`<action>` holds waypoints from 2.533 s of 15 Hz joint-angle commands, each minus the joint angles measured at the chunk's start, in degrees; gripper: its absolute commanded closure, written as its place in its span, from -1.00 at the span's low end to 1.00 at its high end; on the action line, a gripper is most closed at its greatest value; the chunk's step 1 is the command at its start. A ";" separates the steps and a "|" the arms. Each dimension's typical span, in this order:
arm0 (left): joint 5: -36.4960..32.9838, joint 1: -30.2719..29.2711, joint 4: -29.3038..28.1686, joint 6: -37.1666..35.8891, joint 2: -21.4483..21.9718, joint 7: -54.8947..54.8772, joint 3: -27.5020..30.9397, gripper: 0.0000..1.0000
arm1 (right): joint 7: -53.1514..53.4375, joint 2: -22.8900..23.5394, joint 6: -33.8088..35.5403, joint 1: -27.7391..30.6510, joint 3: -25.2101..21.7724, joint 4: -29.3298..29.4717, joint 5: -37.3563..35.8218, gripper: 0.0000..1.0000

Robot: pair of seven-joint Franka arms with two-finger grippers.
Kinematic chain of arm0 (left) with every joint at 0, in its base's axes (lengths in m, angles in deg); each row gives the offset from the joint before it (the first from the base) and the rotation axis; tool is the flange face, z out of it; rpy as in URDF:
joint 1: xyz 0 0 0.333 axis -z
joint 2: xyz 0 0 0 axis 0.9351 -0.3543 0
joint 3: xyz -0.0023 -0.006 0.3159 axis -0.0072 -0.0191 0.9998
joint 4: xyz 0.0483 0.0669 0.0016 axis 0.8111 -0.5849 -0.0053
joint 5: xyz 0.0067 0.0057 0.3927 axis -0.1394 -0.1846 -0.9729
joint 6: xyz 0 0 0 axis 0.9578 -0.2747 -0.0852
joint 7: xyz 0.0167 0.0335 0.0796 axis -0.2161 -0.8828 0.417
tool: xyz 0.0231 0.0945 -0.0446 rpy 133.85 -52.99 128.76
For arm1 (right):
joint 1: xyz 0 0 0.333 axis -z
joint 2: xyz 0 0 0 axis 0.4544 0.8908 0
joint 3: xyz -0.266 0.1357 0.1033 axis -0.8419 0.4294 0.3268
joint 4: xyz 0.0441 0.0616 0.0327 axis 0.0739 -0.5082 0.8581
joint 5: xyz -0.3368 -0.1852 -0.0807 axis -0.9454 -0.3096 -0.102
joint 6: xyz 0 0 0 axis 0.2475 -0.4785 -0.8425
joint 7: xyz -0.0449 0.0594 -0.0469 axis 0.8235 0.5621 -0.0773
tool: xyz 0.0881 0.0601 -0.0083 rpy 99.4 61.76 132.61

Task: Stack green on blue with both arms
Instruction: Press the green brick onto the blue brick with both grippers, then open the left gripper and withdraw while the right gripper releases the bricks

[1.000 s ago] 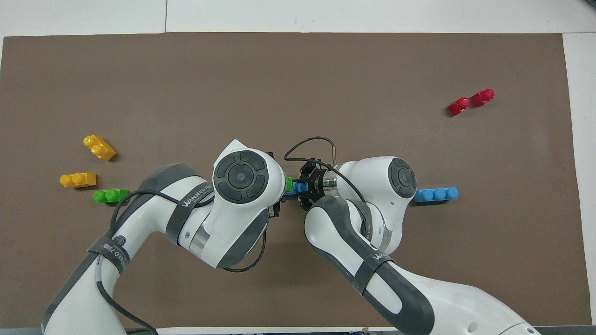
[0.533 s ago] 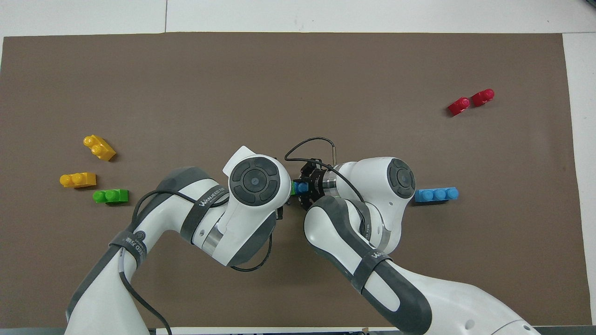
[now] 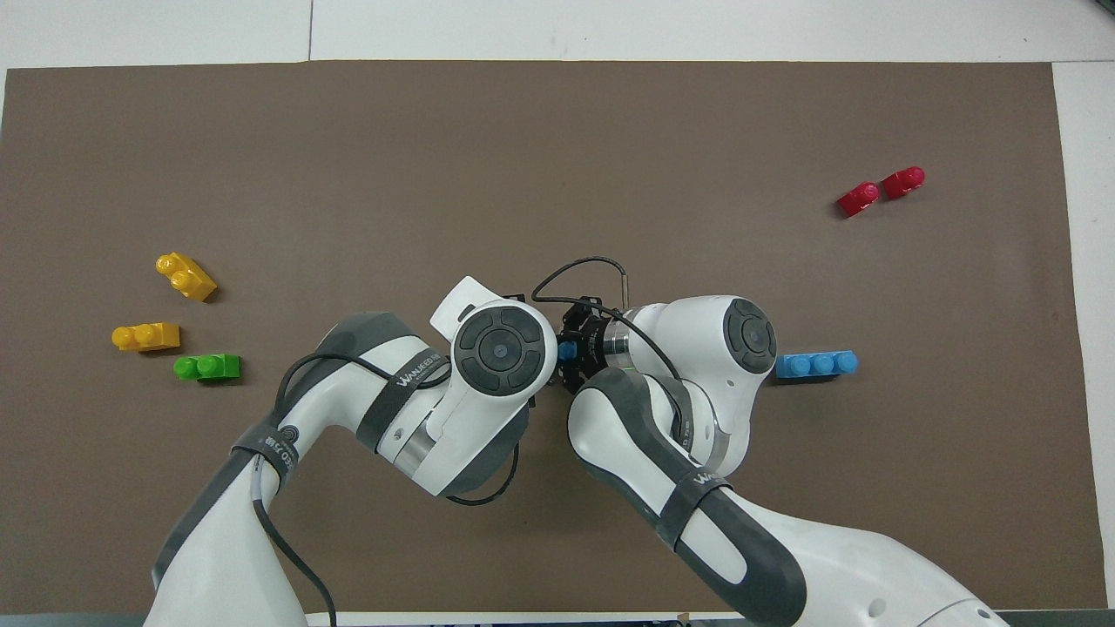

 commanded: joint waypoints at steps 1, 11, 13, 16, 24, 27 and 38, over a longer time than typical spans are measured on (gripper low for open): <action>-1.29 1.41 -0.86 2.10 -1.25 2.07 0.85 1.00 | -1.80 0.26 -1.90 -0.19 0.02 -1.33 2.00 1.00; -2.34 0.71 -0.86 1.23 -1.00 -3.02 0.85 -1.00 | -1.89 0.26 -1.90 -0.10 0.02 -1.51 2.00 1.00; -2.34 -0.25 -0.86 -0.25 0.67 -4.69 0.85 -1.00 | -1.71 0.26 -1.81 -0.01 0.02 -1.51 2.00 1.00; -2.34 -2.80 -0.60 -3.59 3.92 -8.65 0.85 -1.00 | -1.27 0.26 -1.73 0.34 0.02 -1.33 2.00 0.61; -1.81 -11.49 -0.16 -9.75 10.78 -29.37 0.85 -1.00 | -1.01 0.26 -1.29 0.69 0.02 -1.07 2.00 -0.94; -1.64 -15.27 0.28 -10.72 11.84 -39.56 0.85 -1.00 | -1.53 -0.36 -0.06 2.70 -0.16 -1.07 1.91 -0.98; 1.70 -32.76 5.54 -24.06 18.52 -93.42 1.73 -1.00 | -11.97 -5.63 19.61 22.64 -0.42 1.21 -12.65 -1.00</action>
